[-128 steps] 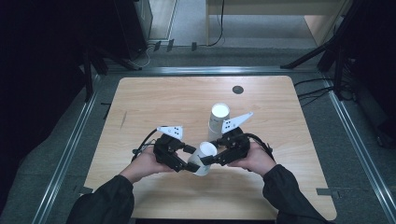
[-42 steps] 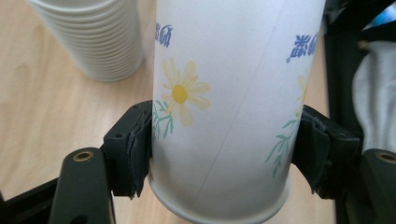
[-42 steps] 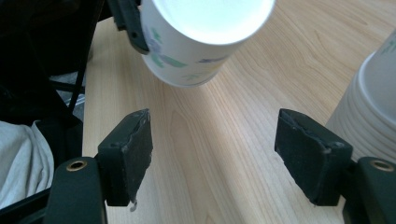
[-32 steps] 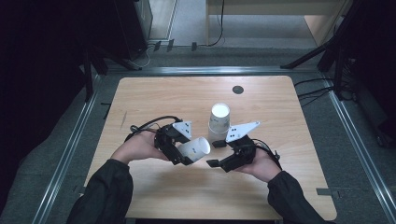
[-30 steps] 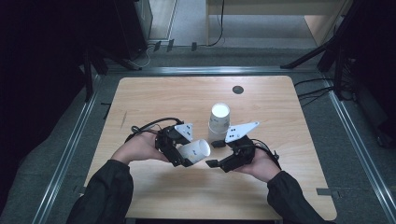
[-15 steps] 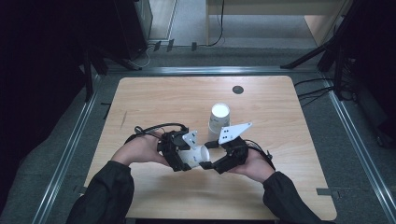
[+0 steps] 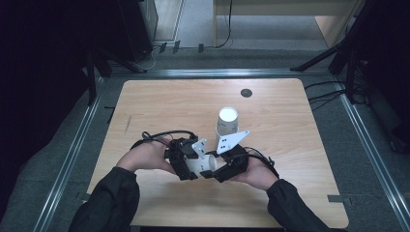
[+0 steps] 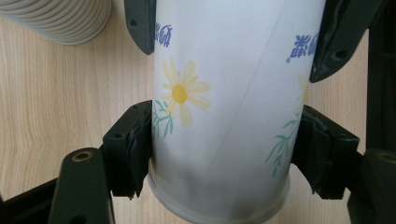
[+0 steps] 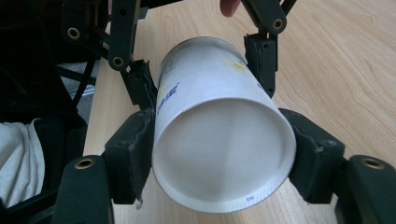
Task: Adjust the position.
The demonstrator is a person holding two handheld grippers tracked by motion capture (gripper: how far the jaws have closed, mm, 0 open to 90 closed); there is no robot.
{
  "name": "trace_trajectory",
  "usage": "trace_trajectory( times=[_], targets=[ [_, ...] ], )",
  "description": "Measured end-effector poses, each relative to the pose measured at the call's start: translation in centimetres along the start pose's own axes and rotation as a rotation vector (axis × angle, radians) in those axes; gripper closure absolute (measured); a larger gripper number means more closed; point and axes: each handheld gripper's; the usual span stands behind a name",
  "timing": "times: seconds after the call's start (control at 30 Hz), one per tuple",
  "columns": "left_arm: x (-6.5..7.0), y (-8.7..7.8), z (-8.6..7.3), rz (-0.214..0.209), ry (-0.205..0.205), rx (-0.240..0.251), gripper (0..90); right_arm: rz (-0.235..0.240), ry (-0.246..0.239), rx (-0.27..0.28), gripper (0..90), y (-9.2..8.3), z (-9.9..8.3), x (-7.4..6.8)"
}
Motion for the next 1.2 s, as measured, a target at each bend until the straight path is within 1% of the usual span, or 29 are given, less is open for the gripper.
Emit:
trace_trajectory(
  times=[0.13,0.23,0.33,0.37,0.43,0.5,0.53,0.57,0.6,0.67,0.73,0.77,0.87,0.9,0.97,1.1,1.2],
  targets=[
    [0.0,0.1,0.0,0.000,0.000,0.004,27.8,0.000,-0.002,-0.002,33.9,0.0,0.0,0.0],
    [-0.1,0.1,-0.1,-0.013,0.000,0.010,27.2,0.006,0.005,-0.006,34.3,-0.1,0.1,-0.1],
    [-0.2,0.0,-0.1,-0.023,-0.017,0.024,26.2,0.007,0.005,-0.004,34.2,-0.3,0.1,0.0],
    [-0.3,0.0,-0.1,-0.026,-0.029,0.030,25.4,0.005,0.002,-0.001,34.2,-0.3,0.1,0.1],
    [-0.4,0.0,-0.1,-0.053,-0.048,0.049,20.9,0.006,0.007,-0.003,34.2,-0.6,0.1,0.1],
    [-0.5,0.0,-0.2,-0.051,-0.064,0.066,11.8,0.002,0.007,0.004,34.2,-1.0,0.1,0.3],
    [-0.6,0.1,-0.3,-0.048,-0.079,0.072,11.8,0.002,0.007,0.004,34.2,-1.0,0.1,0.3],
    [-0.8,0.1,-0.4,-0.051,-0.091,0.077,9.3,-0.006,0.009,0.019,34.2,-1.4,0.0,0.4],
    [-1.0,0.1,-0.5,-0.050,-0.089,0.084,8.9,-0.009,0.011,0.026,34.2,-1.6,0.0,0.5],
    [-1.3,0.0,-0.8,-0.074,-0.114,0.115,8.9,-0.014,0.014,0.032,34.2,-1.9,0.0,0.5],
    [-1.6,-0.2,-1.1,-0.083,-0.127,0.144,8.9,-0.023,0.015,0.041,34.2,-2.4,-0.1,0.7],
    [-1.7,-0.4,-1.4,-0.088,-0.131,0.168,8.8,-0.023,0.018,0.047,34.2,-2.6,-0.1,0.7],
    [-1.9,-0.7,-1.8,-0.102,-0.143,0.211,8.9,-0.030,0.021,0.060,34.2,-3.3,-0.2,0.8],
    [-1.9,-0.7,-2.1,-0.114,-0.157,0.236,8.9,-0.033,0.024,0.067,34.2,-3.5,-0.3,0.8],
    [-2.1,-0.9,-2.5,-0.127,-0.174,0.262,8.9,-0.039,0.028,0.084,34.2,-3.9,-0.3,0.9],
    [-2.1,-0.8,-3.5,-0.139,-0.201,0.285,8.9,-0.046,0.038,0.105,34.2,-4.7,-0.4,1.0],
    [-2.1,-0.6,-4.3,-0.159,-0.229,0.312,8.9,-0.043,0.045,0.119,34.3,-5.1,-0.4,1.0]
  ],
)
Point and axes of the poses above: each handheld gripper's, and its own axes: y roughly forward along the jaws, z roughly out of its top, x roughly to its right, and after that the axes turned 14 degrees about -y, right-handed
